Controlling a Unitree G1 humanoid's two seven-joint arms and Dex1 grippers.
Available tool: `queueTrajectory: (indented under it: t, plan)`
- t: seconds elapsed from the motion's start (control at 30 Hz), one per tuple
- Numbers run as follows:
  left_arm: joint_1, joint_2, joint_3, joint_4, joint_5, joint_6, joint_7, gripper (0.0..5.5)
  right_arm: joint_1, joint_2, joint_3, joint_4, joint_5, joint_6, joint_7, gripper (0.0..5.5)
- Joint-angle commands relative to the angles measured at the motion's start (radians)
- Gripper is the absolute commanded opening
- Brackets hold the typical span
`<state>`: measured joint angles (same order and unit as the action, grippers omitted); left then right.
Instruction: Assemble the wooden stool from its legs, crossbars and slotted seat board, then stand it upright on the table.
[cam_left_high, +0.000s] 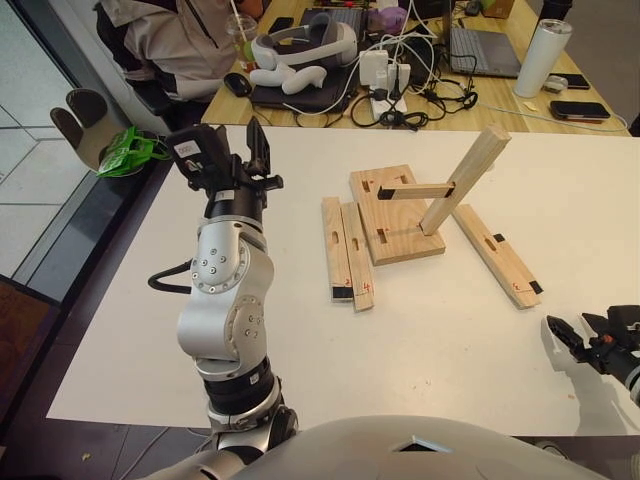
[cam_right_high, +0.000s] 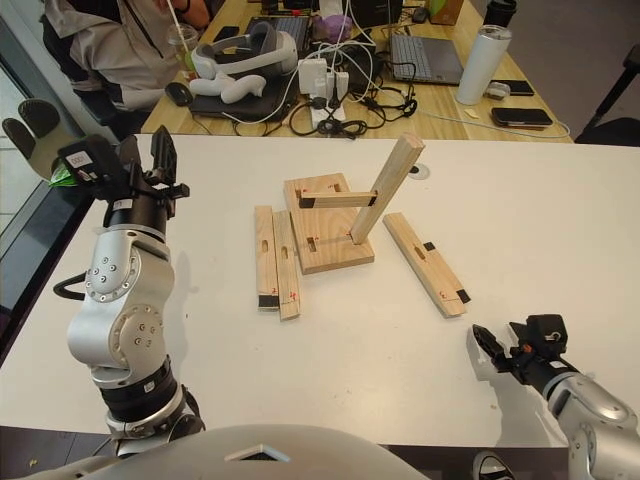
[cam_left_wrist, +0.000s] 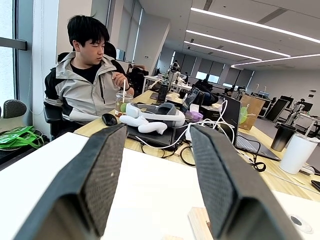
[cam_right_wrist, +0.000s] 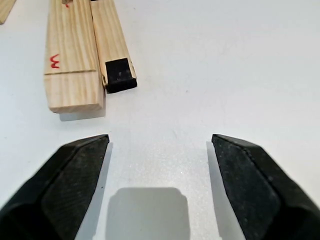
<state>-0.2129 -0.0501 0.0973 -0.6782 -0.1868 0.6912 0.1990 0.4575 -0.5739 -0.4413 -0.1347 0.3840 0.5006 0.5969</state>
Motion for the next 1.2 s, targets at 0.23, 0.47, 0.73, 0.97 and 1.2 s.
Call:
queueTrajectory:
  t: [0.23,0.47,0.73,0.97,1.2]
  plan:
    - [0.039,0.073,0.032,0.11,-0.042,0.495,-0.071,2.31,-0.152,0.144,0.049,-0.352,0.061,-0.001,-0.195,3.85]
    - [-0.164,0.052,0.172,0.227,-0.195,0.861,-0.231,2.71,-0.269,0.359,0.218,-0.57,0.103,0.082,-0.444,3.89]
    - [-0.124,0.325,-0.184,0.228,-0.198,0.898,-0.322,3.23,-0.255,0.52,0.395,-0.667,0.059,0.075,-0.616,3.89]
    - [-0.116,0.449,-0.342,0.176,-0.195,0.871,-0.378,3.23,-0.23,0.578,0.472,-0.672,0.006,0.024,-0.66,3.89]
    - [-0.097,0.331,-0.271,0.206,-0.184,0.909,-0.353,3.23,-0.222,0.576,0.514,-0.668,-0.038,-0.014,-0.655,3.89]
